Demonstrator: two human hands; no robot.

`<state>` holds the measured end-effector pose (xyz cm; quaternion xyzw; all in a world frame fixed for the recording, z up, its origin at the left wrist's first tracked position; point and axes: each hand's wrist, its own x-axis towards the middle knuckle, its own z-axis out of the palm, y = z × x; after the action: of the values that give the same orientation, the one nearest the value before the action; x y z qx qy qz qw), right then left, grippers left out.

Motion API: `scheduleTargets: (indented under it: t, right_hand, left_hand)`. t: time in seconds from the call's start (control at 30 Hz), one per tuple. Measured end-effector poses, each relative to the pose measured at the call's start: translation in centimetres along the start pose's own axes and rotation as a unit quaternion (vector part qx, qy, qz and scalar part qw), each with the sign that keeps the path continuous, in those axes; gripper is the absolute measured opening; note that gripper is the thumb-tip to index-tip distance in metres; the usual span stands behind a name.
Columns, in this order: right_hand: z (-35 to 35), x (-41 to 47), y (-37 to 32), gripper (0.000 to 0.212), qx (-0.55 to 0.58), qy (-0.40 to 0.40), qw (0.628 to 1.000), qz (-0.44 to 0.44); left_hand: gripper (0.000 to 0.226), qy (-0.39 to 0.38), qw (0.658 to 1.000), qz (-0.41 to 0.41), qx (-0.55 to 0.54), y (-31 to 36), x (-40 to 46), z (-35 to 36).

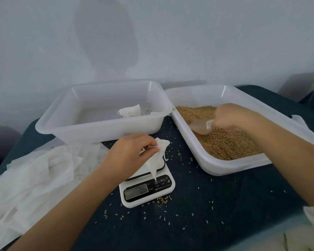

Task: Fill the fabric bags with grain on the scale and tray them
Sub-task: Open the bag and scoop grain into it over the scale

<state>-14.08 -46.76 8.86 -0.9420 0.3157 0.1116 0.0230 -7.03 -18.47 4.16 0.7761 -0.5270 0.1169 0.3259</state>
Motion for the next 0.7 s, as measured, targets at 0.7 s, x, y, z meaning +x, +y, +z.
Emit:
scheduleTargets:
  t: [0.7]
  right_hand:
    - [2.9, 1.8, 1.7, 0.046, 0.143, 0.115, 0.983, -0.013]
  left_hand:
    - [0.011, 0.029, 0.999, -0.044, -0.012, -1.9, -0.3, -0.9]
